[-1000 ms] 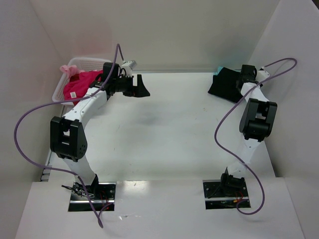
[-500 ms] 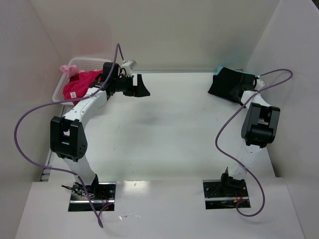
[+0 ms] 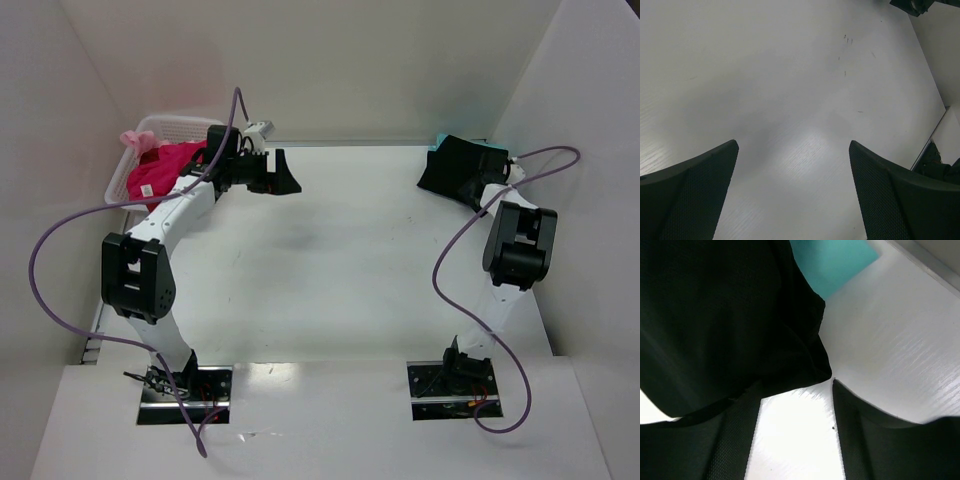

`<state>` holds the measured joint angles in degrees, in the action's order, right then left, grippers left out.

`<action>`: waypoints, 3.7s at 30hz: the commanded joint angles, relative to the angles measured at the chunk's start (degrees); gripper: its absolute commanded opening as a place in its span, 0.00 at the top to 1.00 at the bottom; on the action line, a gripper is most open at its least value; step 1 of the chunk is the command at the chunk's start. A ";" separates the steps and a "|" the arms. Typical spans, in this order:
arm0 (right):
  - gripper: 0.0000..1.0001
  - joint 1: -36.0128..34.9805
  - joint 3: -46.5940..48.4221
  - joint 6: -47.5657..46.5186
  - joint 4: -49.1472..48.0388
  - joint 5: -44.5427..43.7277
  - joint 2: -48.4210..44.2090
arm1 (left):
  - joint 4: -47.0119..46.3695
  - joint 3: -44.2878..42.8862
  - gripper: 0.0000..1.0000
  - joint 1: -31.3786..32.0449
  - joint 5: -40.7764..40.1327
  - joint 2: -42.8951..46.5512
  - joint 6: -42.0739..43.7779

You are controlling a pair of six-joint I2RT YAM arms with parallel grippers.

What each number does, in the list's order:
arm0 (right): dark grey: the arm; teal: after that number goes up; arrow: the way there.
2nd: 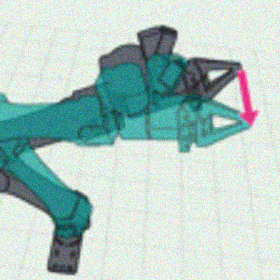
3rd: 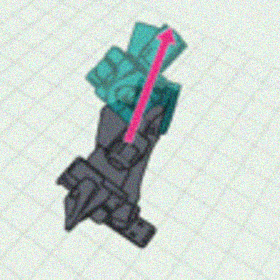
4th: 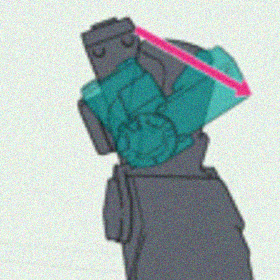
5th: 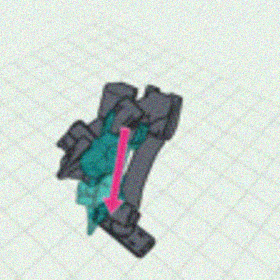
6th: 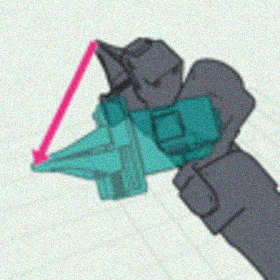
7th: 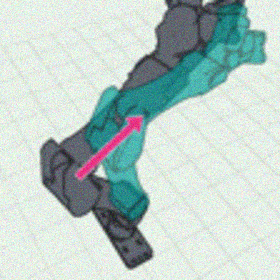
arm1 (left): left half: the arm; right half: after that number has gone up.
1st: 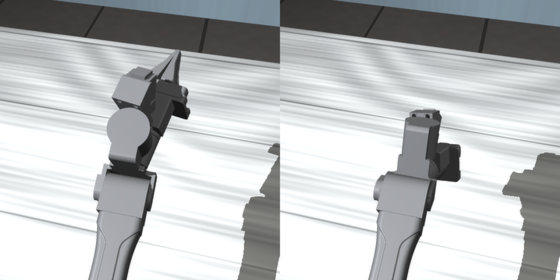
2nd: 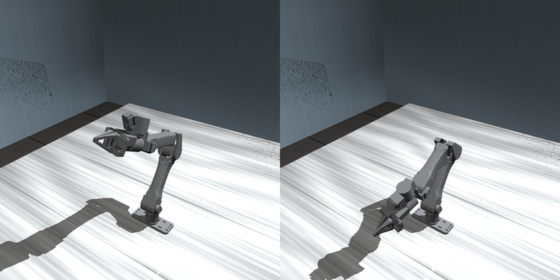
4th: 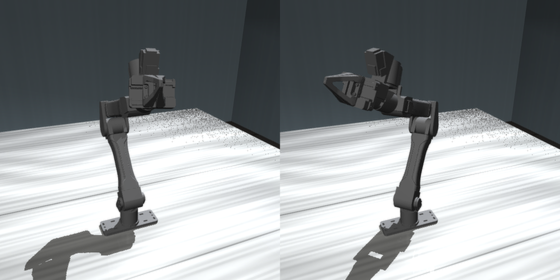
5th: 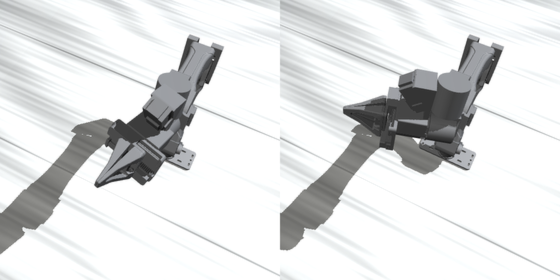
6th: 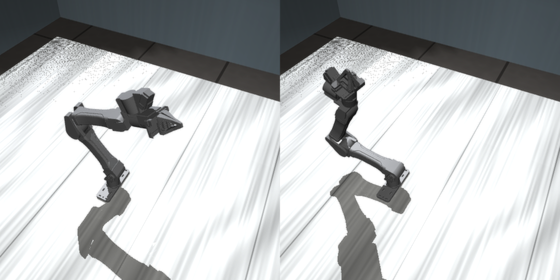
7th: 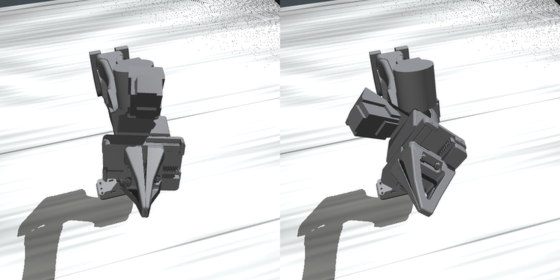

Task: Fold and stack the t-shirts
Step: Put the neatly folded tshirt into the corner of the board with the right arm

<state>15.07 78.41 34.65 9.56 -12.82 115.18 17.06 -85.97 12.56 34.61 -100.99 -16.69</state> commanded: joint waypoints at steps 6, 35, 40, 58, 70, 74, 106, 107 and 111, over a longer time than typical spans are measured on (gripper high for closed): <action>0.63 0.40 2.80 0.85 -4.29 -4.76 1.46 | -0.45 -1.92 0.01 -0.34 0.81 -1.31 1.04; 0.97 0.93 11.68 -0.90 2.75 -24.79 1.37 | -2.03 -2.97 0.01 -0.34 0.81 -2.90 -0.63; 0.94 0.93 11.76 -2.13 1.07 -25.59 1.37 | -2.03 -2.97 0.01 -0.34 1.34 -2.90 -1.15; 0.00 -3.98 13.06 -9.16 -3.23 -7.48 -2.15 | -2.56 -2.44 0.01 -0.34 1.34 -1.23 -1.68; 0.00 -13.48 60.94 -16.28 17.67 -15.46 25.51 | -1.94 -2.44 0.01 -0.34 1.86 -0.70 -0.10; 0.00 -13.49 61.86 -15.76 19.43 -18.73 28.87 | 0.07 -2.97 0.01 -0.34 1.86 -0.70 1.04; 0.00 -12.96 70.30 -16.89 21.38 -17.92 29.32 | 1.14 -3.50 0.01 -0.34 0.72 -1.31 -1.33; 0.00 -12.44 69.34 -16.90 20.85 -19.33 28.80 | 1.13 -2.98 0.01 0.18 0.72 -1.31 -1.33; 0.00 -8.92 67.67 -16.90 20.85 -22.85 29.83 | 1.13 -2.36 0.01 0.71 0.72 -0.26 -1.95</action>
<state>2.74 145.64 18.61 32.12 -29.52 148.68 20.29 -88.92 12.69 34.81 -104.16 -17.47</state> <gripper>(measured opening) 0.999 0.990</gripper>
